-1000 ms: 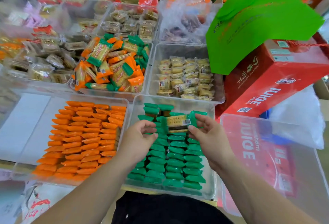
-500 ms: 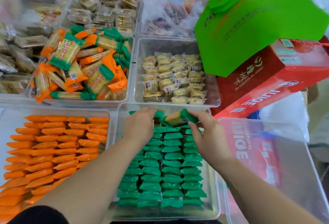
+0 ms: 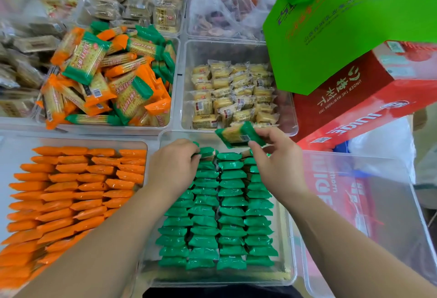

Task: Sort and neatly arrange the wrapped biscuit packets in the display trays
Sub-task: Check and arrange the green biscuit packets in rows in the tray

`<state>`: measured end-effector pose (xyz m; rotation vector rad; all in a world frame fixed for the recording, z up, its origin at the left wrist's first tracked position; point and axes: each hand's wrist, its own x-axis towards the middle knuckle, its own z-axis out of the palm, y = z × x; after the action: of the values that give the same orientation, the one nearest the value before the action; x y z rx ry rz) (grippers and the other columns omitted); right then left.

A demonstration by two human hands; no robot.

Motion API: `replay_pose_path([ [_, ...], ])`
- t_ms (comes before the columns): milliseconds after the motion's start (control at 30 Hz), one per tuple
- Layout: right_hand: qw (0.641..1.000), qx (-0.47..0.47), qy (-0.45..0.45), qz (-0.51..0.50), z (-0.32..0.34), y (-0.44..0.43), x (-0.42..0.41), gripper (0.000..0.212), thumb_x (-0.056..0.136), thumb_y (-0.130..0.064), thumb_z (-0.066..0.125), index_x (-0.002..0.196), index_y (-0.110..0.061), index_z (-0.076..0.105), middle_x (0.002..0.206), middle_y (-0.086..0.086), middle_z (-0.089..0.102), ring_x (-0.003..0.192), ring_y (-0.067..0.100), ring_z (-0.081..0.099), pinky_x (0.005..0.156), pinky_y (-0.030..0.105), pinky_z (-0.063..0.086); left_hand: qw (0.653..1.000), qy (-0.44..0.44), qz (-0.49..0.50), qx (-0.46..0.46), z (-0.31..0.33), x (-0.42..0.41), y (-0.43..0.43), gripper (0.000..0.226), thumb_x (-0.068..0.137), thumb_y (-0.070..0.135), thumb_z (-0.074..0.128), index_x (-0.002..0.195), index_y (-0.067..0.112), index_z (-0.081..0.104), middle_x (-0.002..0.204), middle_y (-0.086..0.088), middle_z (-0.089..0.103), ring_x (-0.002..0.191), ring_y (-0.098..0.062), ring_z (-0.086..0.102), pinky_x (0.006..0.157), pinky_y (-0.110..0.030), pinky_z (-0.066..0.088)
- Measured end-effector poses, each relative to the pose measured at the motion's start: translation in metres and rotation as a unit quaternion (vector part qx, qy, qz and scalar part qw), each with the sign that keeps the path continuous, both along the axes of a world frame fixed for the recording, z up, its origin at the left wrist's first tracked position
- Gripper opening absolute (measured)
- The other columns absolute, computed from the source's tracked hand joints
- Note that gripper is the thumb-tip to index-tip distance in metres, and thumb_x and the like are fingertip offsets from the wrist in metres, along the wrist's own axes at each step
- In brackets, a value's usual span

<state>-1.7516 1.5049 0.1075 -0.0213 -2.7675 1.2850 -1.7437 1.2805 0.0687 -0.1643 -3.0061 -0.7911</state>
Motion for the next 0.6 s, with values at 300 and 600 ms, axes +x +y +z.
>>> replay_pose_path([
  [300,0.976,0.139,0.003,0.166,-0.028,-0.043,-0.018,0.023,0.088,-0.004,0.07,0.11,-0.008,0.072,0.103,0.01,0.072,0.099,0.027,0.063,0.083,0.034,0.053,0.993,0.027,0.092,0.073,0.038,0.061,-0.029,0.006,0.089,0.007,0.071,0.09,0.011,0.076,0.083,0.004,0.069,0.071,-0.009,0.057,0.064,-0.013,0.036],
  [600,0.883,0.379,-0.023,0.275,-0.065,-0.056,-0.019,0.031,0.088,-0.01,0.058,0.108,-0.029,0.072,0.102,-0.012,0.071,0.106,0.02,0.047,0.085,0.032,0.038,0.955,-0.001,0.226,0.191,0.049,0.097,-0.039,0.012,0.088,0.011,0.072,0.082,0.021,0.074,0.058,0.008,0.056,0.063,-0.012,0.053,0.051,-0.015,0.035],
])
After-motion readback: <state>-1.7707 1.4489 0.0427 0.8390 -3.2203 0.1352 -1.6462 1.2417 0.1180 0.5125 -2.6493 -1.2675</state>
